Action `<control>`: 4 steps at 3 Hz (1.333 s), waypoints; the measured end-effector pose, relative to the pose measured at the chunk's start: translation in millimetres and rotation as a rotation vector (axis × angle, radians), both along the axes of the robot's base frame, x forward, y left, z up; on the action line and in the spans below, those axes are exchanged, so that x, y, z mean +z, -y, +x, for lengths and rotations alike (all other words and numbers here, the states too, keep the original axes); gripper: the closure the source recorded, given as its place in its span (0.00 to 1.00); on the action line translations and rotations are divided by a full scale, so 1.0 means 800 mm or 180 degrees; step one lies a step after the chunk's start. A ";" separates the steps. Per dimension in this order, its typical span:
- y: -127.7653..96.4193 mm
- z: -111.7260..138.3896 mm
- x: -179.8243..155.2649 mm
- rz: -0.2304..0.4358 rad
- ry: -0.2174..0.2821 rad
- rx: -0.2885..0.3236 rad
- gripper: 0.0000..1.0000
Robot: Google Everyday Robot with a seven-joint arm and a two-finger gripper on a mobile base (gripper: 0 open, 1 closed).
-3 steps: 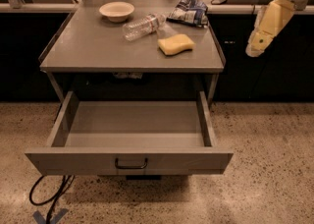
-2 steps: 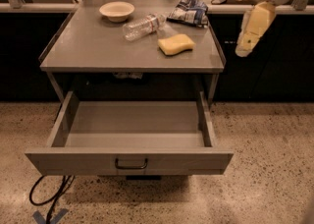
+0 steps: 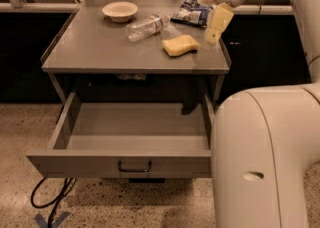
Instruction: Place blue chip bag into top drawer
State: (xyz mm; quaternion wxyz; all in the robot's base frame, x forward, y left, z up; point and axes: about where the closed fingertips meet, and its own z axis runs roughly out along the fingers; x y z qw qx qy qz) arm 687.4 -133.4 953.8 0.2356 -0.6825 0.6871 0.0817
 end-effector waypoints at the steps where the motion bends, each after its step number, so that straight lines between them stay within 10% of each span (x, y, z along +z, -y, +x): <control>1: -0.019 0.012 0.035 0.0200 0.0257 0.0043 0.00; 3: -0.009 0.028 0.064 0.0260 0.0614 -0.0024 0.00; 4: 0.020 0.029 0.141 0.0226 0.1166 -0.0225 0.00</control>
Offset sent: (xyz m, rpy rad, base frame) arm 0.0071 0.0137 0.0269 0.0591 -0.0724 0.0139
